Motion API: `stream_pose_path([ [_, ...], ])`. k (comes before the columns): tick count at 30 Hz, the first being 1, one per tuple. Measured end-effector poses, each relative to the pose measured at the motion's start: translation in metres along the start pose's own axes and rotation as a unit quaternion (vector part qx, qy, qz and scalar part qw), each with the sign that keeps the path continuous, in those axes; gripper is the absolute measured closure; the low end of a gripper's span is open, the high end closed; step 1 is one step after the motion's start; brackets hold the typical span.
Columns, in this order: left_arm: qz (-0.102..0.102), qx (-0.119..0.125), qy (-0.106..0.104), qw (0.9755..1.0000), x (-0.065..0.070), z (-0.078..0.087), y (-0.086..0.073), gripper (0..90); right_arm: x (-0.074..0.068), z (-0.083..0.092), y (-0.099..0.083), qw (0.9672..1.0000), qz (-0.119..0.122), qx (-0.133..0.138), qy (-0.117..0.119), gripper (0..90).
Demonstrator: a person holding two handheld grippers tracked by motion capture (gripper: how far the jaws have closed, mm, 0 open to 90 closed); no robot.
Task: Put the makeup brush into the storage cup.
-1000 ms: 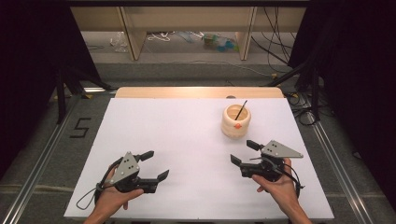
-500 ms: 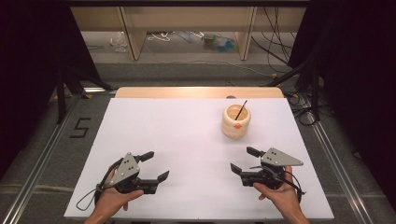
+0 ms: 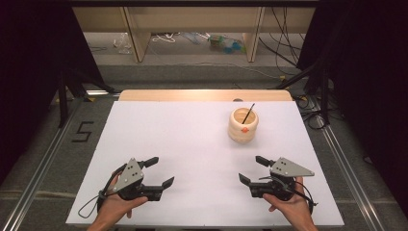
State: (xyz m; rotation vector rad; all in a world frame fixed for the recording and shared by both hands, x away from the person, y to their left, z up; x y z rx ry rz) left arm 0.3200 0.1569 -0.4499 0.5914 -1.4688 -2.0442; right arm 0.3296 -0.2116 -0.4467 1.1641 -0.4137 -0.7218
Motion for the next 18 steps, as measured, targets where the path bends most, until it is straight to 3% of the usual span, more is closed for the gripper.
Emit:
stream_pose_path([
  [18, -0.002, -0.001, -0.001, 1.0000, -0.0001, -0.0007, 0.0000, 18.1, 0.0006, 0.0008, 0.0004, 1.0000, 0.004, -0.003, -0.005, 16.3],
])
Point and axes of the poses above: each handheld gripper's, and its own axes: z roughly backward along the jaws, y roughly out of its top, x roughly to its right, the point moved 3 cm from there along -z, roughly forward along the jaws, and after that the axes turned 1 degree about -z, right-handed, at the moved point
